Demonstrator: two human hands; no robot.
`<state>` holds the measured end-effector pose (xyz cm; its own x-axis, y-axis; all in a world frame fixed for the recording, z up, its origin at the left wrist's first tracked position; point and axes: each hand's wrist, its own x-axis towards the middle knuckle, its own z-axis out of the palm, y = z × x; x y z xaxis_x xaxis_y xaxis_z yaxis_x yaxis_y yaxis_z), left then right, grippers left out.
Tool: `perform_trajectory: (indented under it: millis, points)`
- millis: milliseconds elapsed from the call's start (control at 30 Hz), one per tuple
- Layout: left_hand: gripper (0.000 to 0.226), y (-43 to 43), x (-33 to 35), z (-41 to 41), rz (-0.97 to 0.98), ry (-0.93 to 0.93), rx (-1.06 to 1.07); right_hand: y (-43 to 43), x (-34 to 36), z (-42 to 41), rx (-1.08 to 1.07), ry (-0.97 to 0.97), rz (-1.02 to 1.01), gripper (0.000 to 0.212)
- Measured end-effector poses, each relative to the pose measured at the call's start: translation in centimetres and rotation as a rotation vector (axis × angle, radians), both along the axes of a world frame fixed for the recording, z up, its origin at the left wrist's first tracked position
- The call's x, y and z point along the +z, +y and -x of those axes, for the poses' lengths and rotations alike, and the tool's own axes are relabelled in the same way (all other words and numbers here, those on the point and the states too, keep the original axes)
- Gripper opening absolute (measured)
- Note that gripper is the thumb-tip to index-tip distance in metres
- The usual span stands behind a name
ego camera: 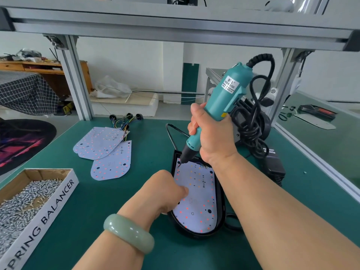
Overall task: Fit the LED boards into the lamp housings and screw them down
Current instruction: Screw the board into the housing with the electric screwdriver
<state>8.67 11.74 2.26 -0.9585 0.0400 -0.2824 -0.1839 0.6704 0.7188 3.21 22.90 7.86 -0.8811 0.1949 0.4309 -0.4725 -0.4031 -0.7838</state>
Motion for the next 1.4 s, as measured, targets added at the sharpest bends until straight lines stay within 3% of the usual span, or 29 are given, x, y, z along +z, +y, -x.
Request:
perform_trajectory:
  millis: [200,433,633,767,867,933,1100,1200,1400]
  points:
    - [0.03,-0.1,-0.2,0.0,-0.054,-0.014,0.016,-0.2,-0.3,0.1,-0.065,-0.042,-0.015,0.029]
    - [0.026,-0.5,-0.2,0.1,-0.122,-0.027,0.017,0.5,0.0,-0.8,-0.079,0.016,-0.089,0.016]
    - [0.019,-0.2,-0.2,0.2,-0.137,-0.03,-0.014,1.9,0.2,-1.3,-0.149,-0.071,-0.015,0.024]
    - [0.019,-0.4,-0.3,0.3,-0.141,-0.076,-0.026,1.6,1.3,-1.9,-0.087,-0.066,-0.015,0.021]
    - [0.018,-1.2,-0.6,0.1,-0.222,-0.13,-0.01,2.3,3.4,-2.4,0.008,-0.176,0.118,0.022]
    - [0.017,-1.6,-0.8,-0.1,-0.284,-0.153,0.007,4.0,4.4,-2.9,-0.009,-0.305,0.1,0.024]
    - [0.021,-2.4,-0.3,-0.5,-0.315,-0.125,0.021,9.3,3.7,-4.7,-0.118,-0.641,-0.303,0.012]
    - [0.01,-3.1,-0.4,-0.3,-0.324,-0.112,0.051,12.3,2.4,-6.3,-0.141,-0.813,-0.548,0.008]
    - [0.013,-4.2,-0.2,0.1,-0.459,-0.122,0.183,15.8,0.7,-9.5,-0.341,-0.816,-1.428,0.02]
